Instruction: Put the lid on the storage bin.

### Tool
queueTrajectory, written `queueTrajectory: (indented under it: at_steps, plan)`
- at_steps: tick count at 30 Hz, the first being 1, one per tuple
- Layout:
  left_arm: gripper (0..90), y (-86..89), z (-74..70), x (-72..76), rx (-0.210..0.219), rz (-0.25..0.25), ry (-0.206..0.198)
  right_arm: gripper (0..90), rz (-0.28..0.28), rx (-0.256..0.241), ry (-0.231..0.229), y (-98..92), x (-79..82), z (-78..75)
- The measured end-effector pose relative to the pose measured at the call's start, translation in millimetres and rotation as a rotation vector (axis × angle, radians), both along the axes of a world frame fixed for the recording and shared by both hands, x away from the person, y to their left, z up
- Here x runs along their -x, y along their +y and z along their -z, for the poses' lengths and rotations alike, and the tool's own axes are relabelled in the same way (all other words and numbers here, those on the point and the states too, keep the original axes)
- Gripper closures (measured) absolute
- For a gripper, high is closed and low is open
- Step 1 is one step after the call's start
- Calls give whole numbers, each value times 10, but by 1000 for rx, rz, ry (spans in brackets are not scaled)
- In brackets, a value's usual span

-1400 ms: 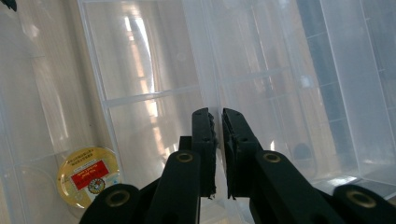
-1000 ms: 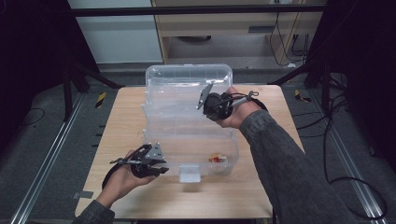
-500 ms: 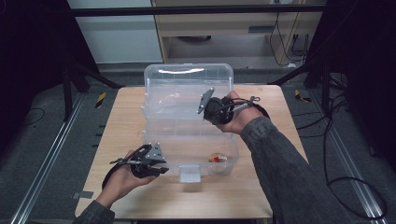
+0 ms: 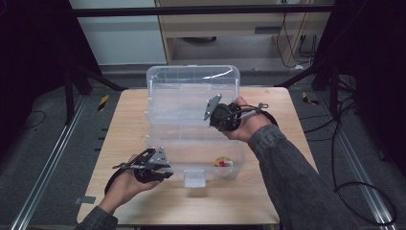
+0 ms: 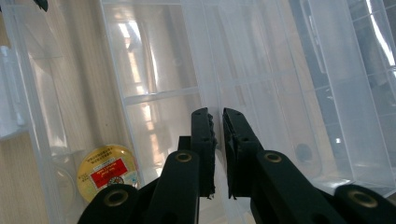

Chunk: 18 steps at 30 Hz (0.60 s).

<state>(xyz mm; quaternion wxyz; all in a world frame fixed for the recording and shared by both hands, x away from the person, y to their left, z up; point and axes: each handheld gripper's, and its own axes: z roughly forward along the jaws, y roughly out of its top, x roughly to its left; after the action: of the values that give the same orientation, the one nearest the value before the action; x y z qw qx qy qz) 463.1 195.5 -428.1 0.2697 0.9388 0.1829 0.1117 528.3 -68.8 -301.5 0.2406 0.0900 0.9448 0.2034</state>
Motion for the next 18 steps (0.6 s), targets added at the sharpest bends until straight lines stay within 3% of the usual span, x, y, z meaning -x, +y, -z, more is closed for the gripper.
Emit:
queueTrajectory:
  at_steps: [18]
  plan:
    - [687, 2, 2, 3, 3, 1, -6, 829, -3, -9, -9, -17, 104, 43]
